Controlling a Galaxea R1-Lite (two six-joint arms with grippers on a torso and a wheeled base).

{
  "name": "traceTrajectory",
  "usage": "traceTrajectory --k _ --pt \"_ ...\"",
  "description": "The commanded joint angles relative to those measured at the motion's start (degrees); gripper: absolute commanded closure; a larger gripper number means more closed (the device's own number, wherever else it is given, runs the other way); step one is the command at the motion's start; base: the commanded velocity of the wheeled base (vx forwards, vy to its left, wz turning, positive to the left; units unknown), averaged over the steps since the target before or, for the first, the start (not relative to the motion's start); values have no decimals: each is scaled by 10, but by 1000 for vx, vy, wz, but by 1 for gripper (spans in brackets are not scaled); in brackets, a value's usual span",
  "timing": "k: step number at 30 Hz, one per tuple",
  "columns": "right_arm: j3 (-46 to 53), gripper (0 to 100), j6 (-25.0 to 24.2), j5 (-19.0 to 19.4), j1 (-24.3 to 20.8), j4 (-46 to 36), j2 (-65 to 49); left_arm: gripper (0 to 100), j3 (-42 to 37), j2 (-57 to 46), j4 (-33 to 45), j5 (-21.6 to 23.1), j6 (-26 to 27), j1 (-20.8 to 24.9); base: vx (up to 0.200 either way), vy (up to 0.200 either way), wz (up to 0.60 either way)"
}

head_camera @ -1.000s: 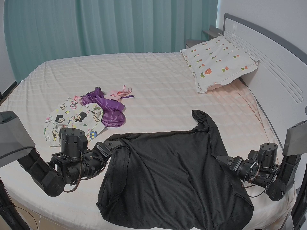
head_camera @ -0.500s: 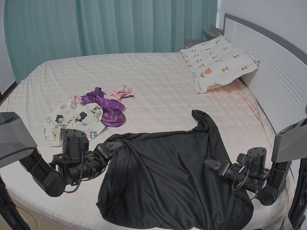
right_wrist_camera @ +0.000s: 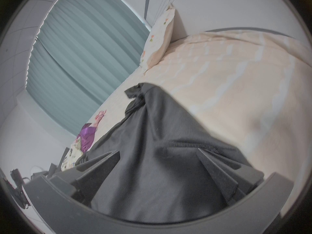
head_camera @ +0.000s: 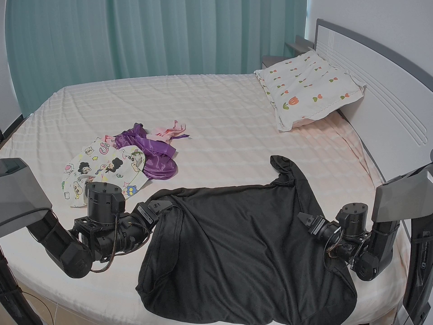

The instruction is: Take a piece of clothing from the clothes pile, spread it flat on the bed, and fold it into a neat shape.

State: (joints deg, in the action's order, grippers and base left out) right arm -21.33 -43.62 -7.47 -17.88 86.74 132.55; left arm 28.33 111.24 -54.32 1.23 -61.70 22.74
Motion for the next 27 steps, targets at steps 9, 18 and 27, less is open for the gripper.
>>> traceTrajectory --k 9,18,27 --pt "-67 0 27 -5 145 -2 -3 0 0 -2 0 -1 0 -1 0 0 0" --pt "-107 0 27 10 208 -11 10 0 1 -1 0 -1 0 -1 0 0 0" --pt "-85 0 22 55 200 9 5 0 0 -1 0 -2 0 -2 0 0 0"
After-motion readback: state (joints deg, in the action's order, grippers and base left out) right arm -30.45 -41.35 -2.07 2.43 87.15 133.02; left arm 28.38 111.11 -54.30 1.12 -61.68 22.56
